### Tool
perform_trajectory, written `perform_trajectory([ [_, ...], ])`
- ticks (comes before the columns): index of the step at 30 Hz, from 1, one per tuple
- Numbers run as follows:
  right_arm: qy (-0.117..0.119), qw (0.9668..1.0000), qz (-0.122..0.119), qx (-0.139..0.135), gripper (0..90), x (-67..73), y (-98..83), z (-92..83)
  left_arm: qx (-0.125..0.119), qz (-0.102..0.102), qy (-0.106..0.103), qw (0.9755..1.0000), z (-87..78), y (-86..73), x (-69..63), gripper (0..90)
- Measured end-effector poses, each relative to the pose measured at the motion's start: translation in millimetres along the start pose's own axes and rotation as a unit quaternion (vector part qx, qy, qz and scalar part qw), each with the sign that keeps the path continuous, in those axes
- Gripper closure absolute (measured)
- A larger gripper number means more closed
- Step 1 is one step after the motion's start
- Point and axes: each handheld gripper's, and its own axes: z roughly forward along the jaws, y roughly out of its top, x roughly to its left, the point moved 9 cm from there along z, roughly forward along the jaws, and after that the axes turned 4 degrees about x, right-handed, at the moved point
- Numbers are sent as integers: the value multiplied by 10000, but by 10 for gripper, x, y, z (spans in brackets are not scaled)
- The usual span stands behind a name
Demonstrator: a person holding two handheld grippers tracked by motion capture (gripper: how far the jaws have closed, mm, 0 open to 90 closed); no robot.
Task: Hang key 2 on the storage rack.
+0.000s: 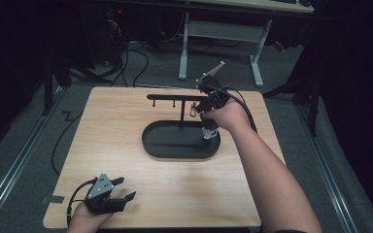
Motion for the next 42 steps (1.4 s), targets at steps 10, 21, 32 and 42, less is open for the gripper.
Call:
perform_trajectory([
  [10,217,9997,90,-92,538,125,-380,160,12,6,-36,10000,29,0,-32,306],
  [21,503,9972,83,-549,389,276,-762,504,1,-12,-82,10000,23,-2,-33,303],
  [32,485,9847,-118,-1668,288,500,-1232,462,-65,-75,-124,9999,22,11,-46,303],
  [42,470,9760,209,-2118,184,371,-1960,600,-236,-163,-151,9995,7,39,-64,302],
])
